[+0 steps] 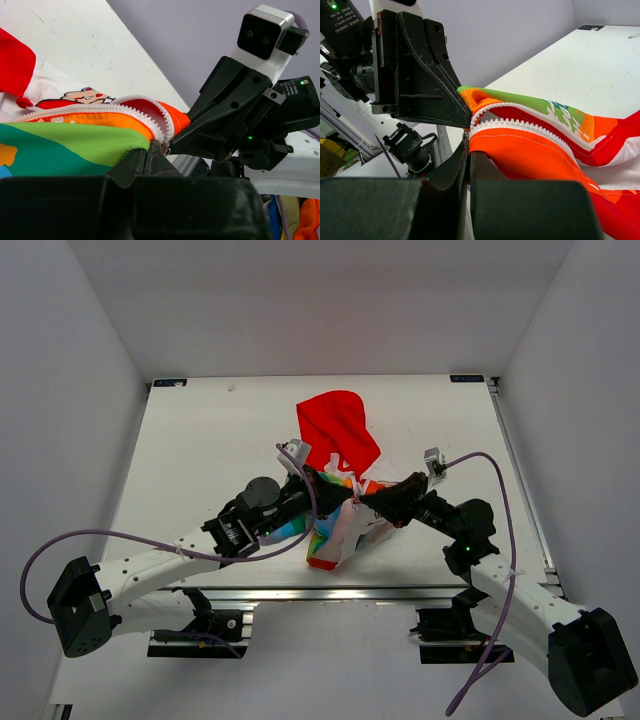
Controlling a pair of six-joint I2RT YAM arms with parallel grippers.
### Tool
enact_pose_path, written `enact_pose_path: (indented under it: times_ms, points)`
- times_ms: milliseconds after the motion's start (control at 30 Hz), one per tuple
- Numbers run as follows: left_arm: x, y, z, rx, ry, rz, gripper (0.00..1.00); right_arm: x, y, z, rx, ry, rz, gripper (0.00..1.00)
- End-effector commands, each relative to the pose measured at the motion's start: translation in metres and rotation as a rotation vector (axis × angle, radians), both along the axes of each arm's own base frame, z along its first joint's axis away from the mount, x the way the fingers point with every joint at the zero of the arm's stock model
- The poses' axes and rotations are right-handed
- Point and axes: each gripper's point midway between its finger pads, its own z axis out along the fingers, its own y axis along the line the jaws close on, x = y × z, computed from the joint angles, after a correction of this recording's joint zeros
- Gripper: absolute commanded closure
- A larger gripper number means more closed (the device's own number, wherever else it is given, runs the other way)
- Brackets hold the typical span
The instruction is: Zip up the jacket
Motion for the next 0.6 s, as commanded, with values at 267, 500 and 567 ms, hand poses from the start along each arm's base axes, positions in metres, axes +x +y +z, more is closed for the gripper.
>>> enact_pose_path:
  times_ms: [267, 500, 567]
  points:
    - [-0.015, -0.007, -0.002, 0.034, -0.018, -0.101, 1.00, 0.002, -0.002, 0.036, 0.048, -0.118, -0.011, 1.00]
    - [-0.018, -0.003, -0.014, 0.102, -0.018, -0.119, 1.00, 0.008, -0.003, 0.039, 0.027, -0.137, -0.033, 1.00]
    - [-0.021, -0.002, -0.015, 0.111, -0.028, -0.131, 1.00, 0.010, -0.003, 0.040, 0.028, -0.135, -0.037, 1.00]
